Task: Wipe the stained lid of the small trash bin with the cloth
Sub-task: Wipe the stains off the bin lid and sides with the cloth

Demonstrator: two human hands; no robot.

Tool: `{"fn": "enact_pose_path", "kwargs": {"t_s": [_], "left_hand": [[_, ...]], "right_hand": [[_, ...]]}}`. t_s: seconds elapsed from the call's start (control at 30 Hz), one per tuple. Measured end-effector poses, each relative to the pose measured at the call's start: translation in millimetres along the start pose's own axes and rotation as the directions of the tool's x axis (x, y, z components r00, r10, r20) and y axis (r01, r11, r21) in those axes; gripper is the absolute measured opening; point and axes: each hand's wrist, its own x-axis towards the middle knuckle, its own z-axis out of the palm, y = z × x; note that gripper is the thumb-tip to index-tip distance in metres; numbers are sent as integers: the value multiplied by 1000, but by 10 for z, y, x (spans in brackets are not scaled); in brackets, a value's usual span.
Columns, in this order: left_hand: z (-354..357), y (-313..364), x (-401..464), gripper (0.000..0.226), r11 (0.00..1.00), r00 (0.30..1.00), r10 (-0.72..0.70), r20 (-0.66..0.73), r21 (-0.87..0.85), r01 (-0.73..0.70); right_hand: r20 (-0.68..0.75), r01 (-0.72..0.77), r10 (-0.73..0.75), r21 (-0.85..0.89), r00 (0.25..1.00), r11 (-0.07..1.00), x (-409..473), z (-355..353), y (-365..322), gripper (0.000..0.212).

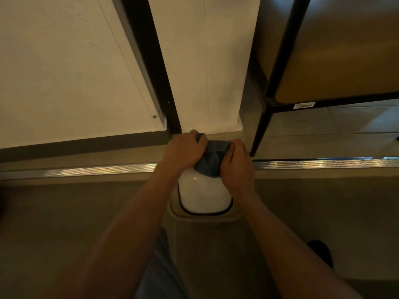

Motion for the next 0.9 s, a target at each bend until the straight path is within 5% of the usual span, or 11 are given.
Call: {"fn": "enact_pose_path", "kwargs": {"t_s": [0.13, 0.2, 0.37, 0.47, 0.6, 0.77, 0.9], "left_hand": [[92, -152, -579, 45, 949, 918, 289, -271, -45, -312], [161, -327, -839, 46, 927, 902, 295, -316, -134, -351], [226, -401, -958, 42, 886, 963, 64, -263, -429, -176], [37, -303, -571, 30, 855, 977, -149, -150, -516, 51], [-121, -112, -167, 37, 945, 976, -218, 9, -248, 213], [60, -50, -496, 41, 982, 968, 12, -250, -178, -58], [214, -373, -858, 55, 934, 950, 124, -286, -290, -210]], "right_hand": [[-1, -10, 10, 69, 1000, 998, -4, -34, -18, 31], [-15, -17, 18, 46, 1000, 999, 2, -32, -2, 22], [-3, -9, 9, 35, 1000, 999, 2, -18, 22, 21], [1, 0, 0, -3, 1000, 1000, 0, -3, 20, 20], [-22, 0, -1, -18, 1000, 1000, -14, 13, 16, 20], [-28, -5, 6, 5, 1000, 1000, -12, 9, 6, 20], [-33, -1, 1, 4, 999, 1000, -15, 11, -11, 21]]}}
